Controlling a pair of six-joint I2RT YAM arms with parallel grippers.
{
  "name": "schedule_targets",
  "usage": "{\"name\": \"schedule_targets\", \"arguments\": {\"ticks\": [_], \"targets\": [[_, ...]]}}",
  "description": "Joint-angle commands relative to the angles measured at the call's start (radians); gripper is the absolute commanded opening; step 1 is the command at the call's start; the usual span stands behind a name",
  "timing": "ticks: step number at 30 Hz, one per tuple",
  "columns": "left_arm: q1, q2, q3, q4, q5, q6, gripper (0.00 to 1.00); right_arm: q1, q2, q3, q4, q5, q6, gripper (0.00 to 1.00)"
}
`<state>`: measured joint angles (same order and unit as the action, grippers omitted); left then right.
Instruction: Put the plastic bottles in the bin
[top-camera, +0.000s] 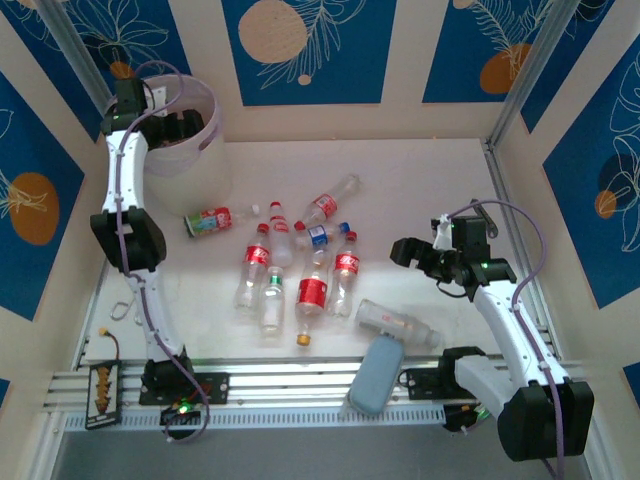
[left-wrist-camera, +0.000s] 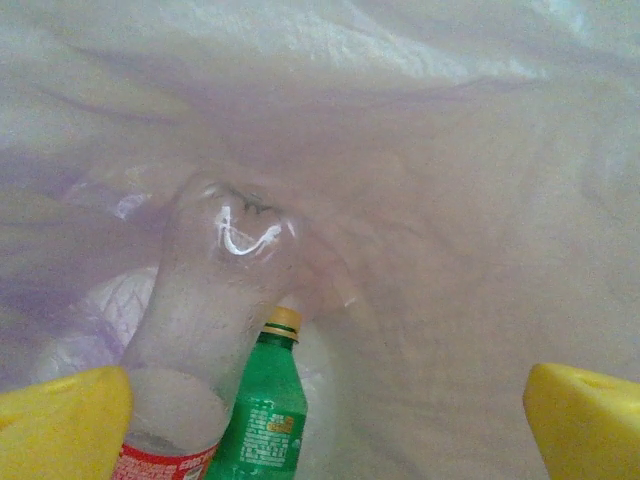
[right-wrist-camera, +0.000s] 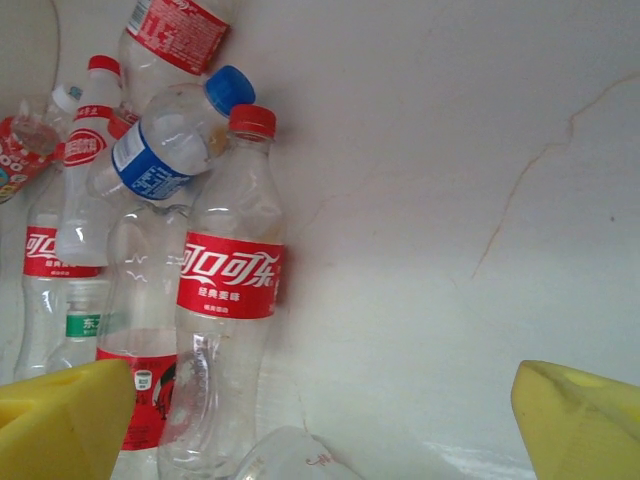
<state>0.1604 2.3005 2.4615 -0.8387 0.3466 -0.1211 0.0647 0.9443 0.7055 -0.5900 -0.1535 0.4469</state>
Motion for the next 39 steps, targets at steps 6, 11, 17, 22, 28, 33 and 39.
{"name": "schedule_targets", "arguments": {"ticks": [6, 11, 17, 22, 28, 33, 39], "targets": [[-0.006, -0.244, 0.004, 0.001, -0.105, 0.064, 1.0, 0.087, 0.004, 0.118, -0.216, 0.154, 0.002, 0.92], [-0.006, -0.384, -0.048, -0.02, -0.195, 0.094, 1.0, 0.219, 0.06, 0.202, -0.401, 0.228, 0.02, 0.9], [-0.015, -0.721, -0.481, 0.185, -0.129, -0.02, 1.0, 0.396, 0.184, 0.199, -0.529, 0.227, 0.098, 0.89], [-0.114, -0.99, -0.85, 0.363, -0.095, -0.115, 0.99, 0.507, 0.243, 0.162, -0.528, 0.254, 0.129, 0.96], [-0.244, -1.167, -1.123, 0.443, -0.017, -0.207, 0.99, 0.563, 0.259, 0.148, -0.519, 0.249, 0.127, 0.99], [-0.286, -1.242, -1.266, 0.456, 0.02, -0.254, 0.98, 0.575, 0.335, 0.156, -0.524, 0.249, 0.112, 0.99], [-0.296, -1.272, -1.333, 0.359, 0.046, -0.237, 0.98, 0.566, 0.4, 0.172, -0.508, 0.311, 0.111, 0.99]]}}
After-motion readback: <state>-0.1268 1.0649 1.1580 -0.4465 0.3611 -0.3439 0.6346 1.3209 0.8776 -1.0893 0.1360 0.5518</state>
